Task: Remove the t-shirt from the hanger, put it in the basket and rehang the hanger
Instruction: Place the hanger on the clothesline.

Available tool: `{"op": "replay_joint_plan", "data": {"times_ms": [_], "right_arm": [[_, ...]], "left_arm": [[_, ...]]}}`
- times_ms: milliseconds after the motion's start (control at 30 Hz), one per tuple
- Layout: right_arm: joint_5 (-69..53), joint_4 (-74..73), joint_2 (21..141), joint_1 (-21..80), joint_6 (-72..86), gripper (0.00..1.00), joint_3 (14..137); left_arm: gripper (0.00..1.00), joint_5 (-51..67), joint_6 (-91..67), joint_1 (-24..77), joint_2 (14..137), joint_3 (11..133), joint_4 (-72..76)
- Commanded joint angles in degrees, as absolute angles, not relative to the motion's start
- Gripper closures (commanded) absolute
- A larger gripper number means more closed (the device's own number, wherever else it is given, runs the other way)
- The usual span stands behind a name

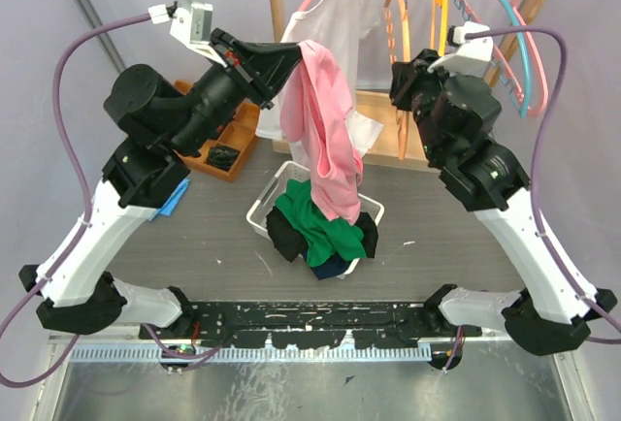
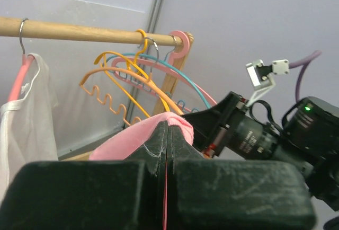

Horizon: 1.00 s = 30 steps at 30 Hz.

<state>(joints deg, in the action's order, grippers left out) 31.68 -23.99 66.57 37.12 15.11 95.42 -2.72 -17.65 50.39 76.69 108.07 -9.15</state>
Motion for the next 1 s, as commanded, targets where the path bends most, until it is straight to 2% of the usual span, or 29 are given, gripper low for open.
{"op": "replay_joint_plan", "data": {"times_ms": [0, 267, 667, 967], "right_arm": [[38.50, -13.18, 68.60, 37.00, 11.97, 0.99, 99.87], [39.64, -10.56, 75.85, 33.31, 12.48, 1.00, 104.36], [31.32, -7.61, 83.21, 24.23, 16.29, 1.00, 108.44], [27.82, -10.20, 88.04, 21.56, 18.87, 0.99, 112.29]], "left_arm": [[1.00, -0.53, -17.23, 50.33, 73.40, 110.86, -9.14], [1.00, -0.03, -16.72, 50.28, 72.29, 114.13, -10.21], [1.00, -0.45, -16.28, 50.29, 70.01, 115.23, -9.93], [1.00, -0.51, -17.59, 50.28, 70.50, 116.91, -7.91]]}}
